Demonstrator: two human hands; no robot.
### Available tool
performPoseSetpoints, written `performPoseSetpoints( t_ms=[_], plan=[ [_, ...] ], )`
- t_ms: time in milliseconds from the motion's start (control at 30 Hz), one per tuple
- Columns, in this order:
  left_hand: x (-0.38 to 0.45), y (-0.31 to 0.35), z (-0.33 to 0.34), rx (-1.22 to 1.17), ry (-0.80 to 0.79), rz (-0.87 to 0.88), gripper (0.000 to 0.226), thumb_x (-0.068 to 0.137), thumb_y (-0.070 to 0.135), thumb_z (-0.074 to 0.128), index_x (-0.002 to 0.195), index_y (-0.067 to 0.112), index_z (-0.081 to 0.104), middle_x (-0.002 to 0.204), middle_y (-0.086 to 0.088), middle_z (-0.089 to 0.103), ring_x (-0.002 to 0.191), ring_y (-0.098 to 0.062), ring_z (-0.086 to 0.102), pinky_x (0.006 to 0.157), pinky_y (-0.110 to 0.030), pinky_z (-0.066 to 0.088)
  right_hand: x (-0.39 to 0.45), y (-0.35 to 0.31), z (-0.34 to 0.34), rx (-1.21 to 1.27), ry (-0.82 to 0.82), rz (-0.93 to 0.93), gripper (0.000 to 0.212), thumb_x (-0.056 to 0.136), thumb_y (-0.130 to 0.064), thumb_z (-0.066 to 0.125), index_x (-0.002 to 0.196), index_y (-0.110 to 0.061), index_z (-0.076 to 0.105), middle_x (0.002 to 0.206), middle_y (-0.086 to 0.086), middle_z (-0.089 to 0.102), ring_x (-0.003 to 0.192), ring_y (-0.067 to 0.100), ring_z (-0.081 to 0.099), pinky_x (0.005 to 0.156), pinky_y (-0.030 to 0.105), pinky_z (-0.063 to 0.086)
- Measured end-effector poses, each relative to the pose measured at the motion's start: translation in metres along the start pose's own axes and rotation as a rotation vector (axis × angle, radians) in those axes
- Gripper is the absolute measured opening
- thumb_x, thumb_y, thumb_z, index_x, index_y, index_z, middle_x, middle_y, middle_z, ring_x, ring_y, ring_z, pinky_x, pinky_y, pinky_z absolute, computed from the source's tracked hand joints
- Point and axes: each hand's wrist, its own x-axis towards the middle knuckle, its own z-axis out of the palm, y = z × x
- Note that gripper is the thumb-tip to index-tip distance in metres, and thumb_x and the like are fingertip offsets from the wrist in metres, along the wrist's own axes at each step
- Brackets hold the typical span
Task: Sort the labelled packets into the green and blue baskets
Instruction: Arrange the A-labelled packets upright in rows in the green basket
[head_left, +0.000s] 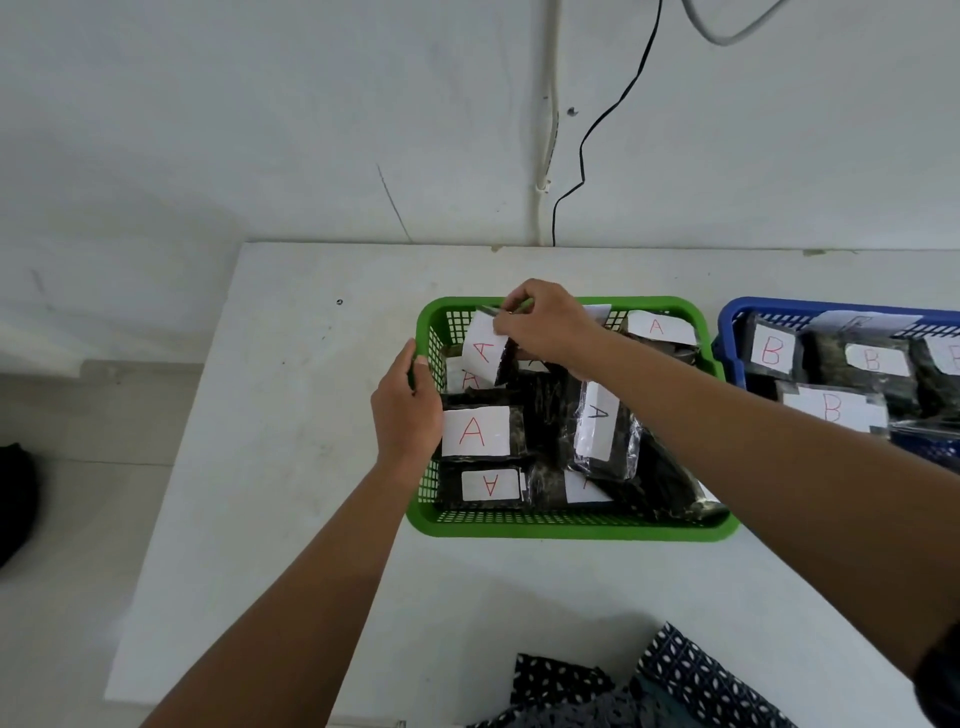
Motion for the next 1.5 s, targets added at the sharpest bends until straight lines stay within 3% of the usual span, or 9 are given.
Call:
performPoseSetpoints(
  t_ms=[167,267,467,600,700,933,1200,1400,1500],
  plan=[
    [0.001,-0.001,0.001,-0.017,0.006,-0.023,0.043,0.107,0.029,0.036,0.146,0.017,0.049,0.143,-0.004,0.057,0.129,-0.021,0.055,0.106,-0.045,0.048,0.005,-0.005,0.013,0.356,-0.198,0.216,0.050,0.086,0.000,0.057,0.127,-0.027,0.056,0.121,0.012,0.061,0.107,0.028,0.065,0.079,0.042,0.063],
    [0.001,-0.002,0.001,-0.012,0.011,-0.021,0.044,0.106,0.029,0.037,0.147,0.017,0.048,0.144,-0.003,0.056,0.130,-0.020,0.054,0.108,-0.044,0.047,0.005,-0.001,0.015,0.338,-0.216,0.211,0.036,0.089,-0.001,0.061,0.118,-0.022,0.063,0.117,0.014,0.064,0.105,0.027,0.067,0.084,0.040,0.061],
    [0.003,-0.003,0.003,0.026,0.025,0.001,0.042,0.107,0.027,0.037,0.146,0.015,0.049,0.141,-0.004,0.059,0.124,-0.018,0.058,0.103,-0.031,0.049,0.005,0.007,0.000,-0.329,-0.005,-0.107,0.034,0.078,-0.037,0.084,0.101,-0.017,0.070,0.093,-0.001,0.066,0.086,0.015,0.061,0.072,0.026,0.047],
    [0.005,0.005,0.004,0.135,0.039,0.097,0.040,0.107,0.019,0.037,0.144,0.010,0.049,0.136,-0.007,0.061,0.117,-0.020,0.060,0.093,-0.019,0.048,0.006,0.006,-0.029,-0.419,0.120,-0.171,0.013,0.089,-0.022,0.068,0.099,-0.015,0.073,0.095,0.001,0.070,0.089,0.019,0.065,0.075,0.025,0.048],
    [0.019,0.020,0.009,0.284,0.031,0.251,0.044,0.106,0.018,0.038,0.149,0.010,0.042,0.152,-0.010,0.046,0.140,-0.024,0.044,0.115,-0.030,0.030,0.004,0.016,-0.046,-0.694,0.009,-0.103,0.020,0.090,-0.013,0.059,0.103,-0.012,0.073,0.103,0.008,0.070,0.089,0.027,0.066,0.080,0.035,0.058],
    [0.075,0.054,0.030,0.465,-0.346,0.465,0.045,0.103,0.033,0.050,0.147,0.021,0.048,0.154,-0.006,0.044,0.147,-0.024,0.031,0.123,-0.039,0.013,-0.008,0.026,-0.067,-0.809,-0.154,-0.090,0.042,0.091,-0.041,0.065,0.127,-0.021,0.064,0.119,0.008,0.066,0.101,0.027,0.063,0.090,0.037,0.054],
    [0.095,0.049,0.035,0.400,-0.357,0.564,0.031,0.098,0.031,0.062,0.126,0.021,0.070,0.118,-0.003,0.072,0.108,-0.020,0.064,0.095,-0.035,0.048,-0.048,0.016,-0.061,-0.883,-0.137,-0.293,0.037,0.084,-0.067,0.060,0.088,-0.032,0.072,0.093,-0.009,0.069,0.088,0.018,0.064,0.076,0.035,0.051],
    [0.091,0.046,0.034,0.357,-0.356,0.590,0.031,0.098,0.026,0.061,0.127,0.016,0.069,0.119,-0.005,0.072,0.109,-0.021,0.064,0.098,-0.035,0.048,-0.063,0.032,-0.048,-0.996,-0.370,-0.110,0.053,0.082,-0.057,0.070,0.125,-0.027,0.059,0.122,-0.002,0.061,0.112,0.023,0.058,0.092,0.043,0.051],
    [0.088,0.041,0.030,0.370,-0.306,0.587,0.034,0.100,0.025,0.059,0.132,0.015,0.065,0.129,-0.006,0.067,0.121,-0.022,0.059,0.105,-0.034,0.042,-0.064,0.037,-0.052,-0.839,-0.426,-0.069,0.040,0.088,-0.041,0.070,0.124,-0.031,0.054,0.110,-0.005,0.057,0.095,0.016,0.055,0.074,0.033,0.047]
  ],
)
